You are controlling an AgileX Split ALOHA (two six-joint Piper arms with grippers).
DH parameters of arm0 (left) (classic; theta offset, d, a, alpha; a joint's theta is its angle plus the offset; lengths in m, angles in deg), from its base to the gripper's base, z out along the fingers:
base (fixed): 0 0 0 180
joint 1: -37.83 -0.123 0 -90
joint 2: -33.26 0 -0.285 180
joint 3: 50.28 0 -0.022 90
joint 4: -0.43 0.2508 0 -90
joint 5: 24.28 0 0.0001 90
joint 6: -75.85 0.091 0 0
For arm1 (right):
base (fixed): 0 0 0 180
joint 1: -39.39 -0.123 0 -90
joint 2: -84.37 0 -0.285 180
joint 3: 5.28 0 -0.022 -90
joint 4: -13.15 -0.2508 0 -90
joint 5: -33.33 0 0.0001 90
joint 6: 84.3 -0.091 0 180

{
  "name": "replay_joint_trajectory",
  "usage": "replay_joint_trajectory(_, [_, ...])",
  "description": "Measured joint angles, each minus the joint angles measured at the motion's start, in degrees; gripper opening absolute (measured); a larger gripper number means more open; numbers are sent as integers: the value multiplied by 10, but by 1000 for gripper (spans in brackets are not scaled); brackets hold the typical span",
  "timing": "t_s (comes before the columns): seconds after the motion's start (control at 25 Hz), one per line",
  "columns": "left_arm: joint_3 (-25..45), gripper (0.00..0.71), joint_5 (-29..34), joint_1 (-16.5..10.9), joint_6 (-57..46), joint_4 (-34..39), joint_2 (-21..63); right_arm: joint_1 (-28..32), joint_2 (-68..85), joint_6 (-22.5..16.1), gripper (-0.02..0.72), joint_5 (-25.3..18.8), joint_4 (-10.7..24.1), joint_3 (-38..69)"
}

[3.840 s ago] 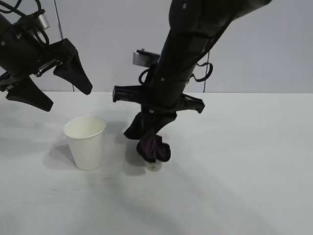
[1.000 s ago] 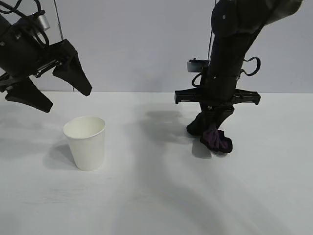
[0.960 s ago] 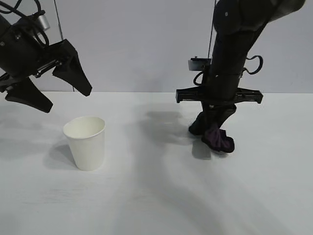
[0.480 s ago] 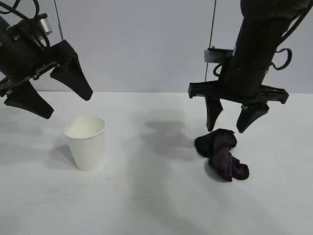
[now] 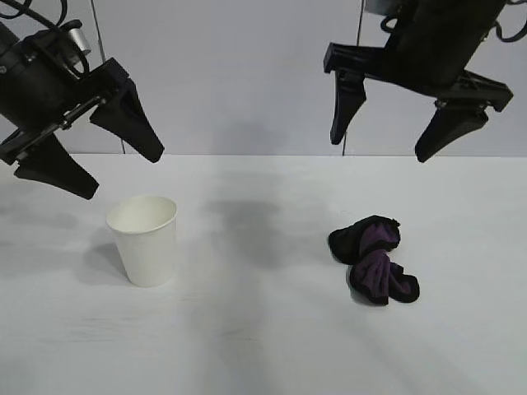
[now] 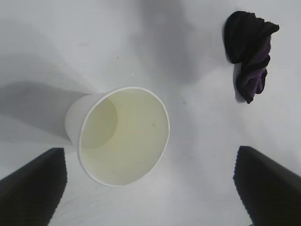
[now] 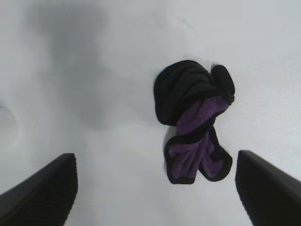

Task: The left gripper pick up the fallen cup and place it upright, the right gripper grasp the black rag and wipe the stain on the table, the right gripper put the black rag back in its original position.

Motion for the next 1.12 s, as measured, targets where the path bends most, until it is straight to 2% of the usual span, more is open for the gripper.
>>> replay_joint_trajectory(1.12, [-7,693,7,0,0,-15,3,0,10,-9,631,12,-1,5])
